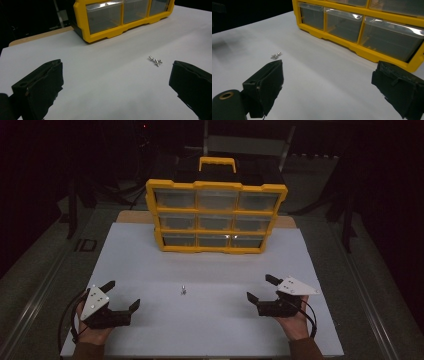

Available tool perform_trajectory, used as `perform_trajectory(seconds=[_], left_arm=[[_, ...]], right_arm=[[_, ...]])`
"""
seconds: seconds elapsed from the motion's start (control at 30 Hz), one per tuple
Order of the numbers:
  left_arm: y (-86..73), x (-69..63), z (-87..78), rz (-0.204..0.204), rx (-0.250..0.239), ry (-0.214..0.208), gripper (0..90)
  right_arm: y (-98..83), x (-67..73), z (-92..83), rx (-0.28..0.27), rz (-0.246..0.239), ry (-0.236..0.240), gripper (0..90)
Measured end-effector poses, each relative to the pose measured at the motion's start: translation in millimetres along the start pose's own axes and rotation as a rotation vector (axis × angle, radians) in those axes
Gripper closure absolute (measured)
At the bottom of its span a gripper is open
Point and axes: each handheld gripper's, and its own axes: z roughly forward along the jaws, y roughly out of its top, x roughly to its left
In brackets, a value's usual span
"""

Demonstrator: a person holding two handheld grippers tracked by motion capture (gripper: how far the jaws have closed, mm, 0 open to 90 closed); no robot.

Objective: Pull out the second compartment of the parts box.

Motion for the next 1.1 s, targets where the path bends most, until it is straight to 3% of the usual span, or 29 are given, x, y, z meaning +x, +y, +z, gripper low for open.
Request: perform_trajectory(seconds=[1.1], left_arm=[[0.1, -3.6, 1.6, 0.006, 0.0, -0.021, 0.0]], right_arm=[[62.4, 8.6, 49.8, 0.001, -0.064, 0.048, 8.7]])
